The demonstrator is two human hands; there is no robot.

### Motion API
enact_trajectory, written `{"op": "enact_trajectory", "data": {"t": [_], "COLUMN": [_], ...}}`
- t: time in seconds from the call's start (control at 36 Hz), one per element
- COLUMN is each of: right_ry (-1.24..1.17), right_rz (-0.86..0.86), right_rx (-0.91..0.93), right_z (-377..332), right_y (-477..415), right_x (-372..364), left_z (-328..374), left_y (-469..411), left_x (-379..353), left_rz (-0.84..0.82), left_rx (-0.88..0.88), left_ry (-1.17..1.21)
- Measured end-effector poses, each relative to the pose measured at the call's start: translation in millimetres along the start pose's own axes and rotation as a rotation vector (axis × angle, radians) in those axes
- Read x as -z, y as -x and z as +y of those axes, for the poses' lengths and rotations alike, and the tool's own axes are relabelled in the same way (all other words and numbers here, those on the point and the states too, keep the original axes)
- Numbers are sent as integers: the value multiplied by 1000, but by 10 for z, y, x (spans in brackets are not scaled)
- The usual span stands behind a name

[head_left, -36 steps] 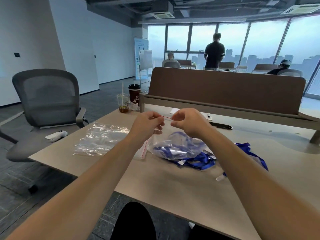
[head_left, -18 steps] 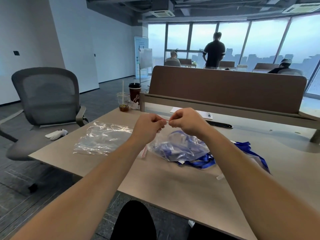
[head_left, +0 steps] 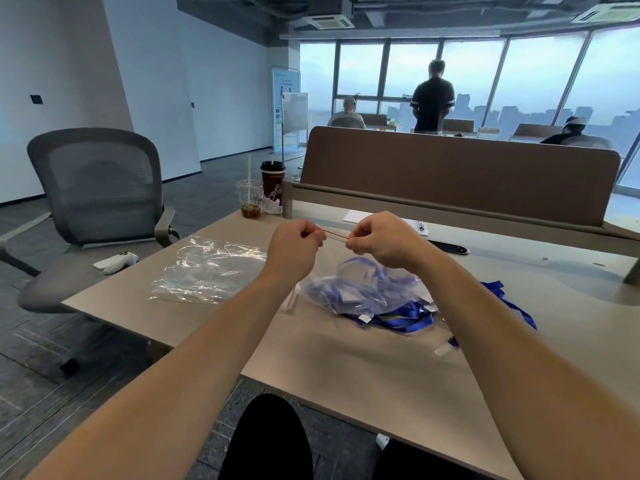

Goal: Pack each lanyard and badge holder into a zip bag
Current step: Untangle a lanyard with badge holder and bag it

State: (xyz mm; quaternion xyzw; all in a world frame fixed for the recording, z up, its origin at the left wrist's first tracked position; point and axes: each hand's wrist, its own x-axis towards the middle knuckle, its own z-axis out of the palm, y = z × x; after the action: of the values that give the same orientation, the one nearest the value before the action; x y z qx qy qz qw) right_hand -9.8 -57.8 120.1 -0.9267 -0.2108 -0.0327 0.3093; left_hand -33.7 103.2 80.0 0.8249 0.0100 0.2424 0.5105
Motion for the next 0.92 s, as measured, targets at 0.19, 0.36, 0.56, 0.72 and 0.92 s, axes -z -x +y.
{"op": "enact_trajectory", "data": {"t": [0.19, 0.36, 0.56, 0.72, 0.92], "right_ry": [109, 184, 251, 266, 226], "right_rz": [3, 12, -7, -18, -14], "right_rx": [-33, -14, 6, 48, 45], "right_z": [183, 210, 176, 86, 127], "right_y": [96, 139, 124, 111, 138], "right_x": [159, 165, 116, 58, 54], "left_z": [-63, 14, 68, 166, 217], "left_y": [-16, -24, -53, -109, -76], "left_x": [89, 73, 11, -92, -136], "left_rz": [-40, -196, -225, -270, -294], "left_rx": [107, 209, -116, -259, -278], "left_ry": [127, 157, -266, -522, -595]}}
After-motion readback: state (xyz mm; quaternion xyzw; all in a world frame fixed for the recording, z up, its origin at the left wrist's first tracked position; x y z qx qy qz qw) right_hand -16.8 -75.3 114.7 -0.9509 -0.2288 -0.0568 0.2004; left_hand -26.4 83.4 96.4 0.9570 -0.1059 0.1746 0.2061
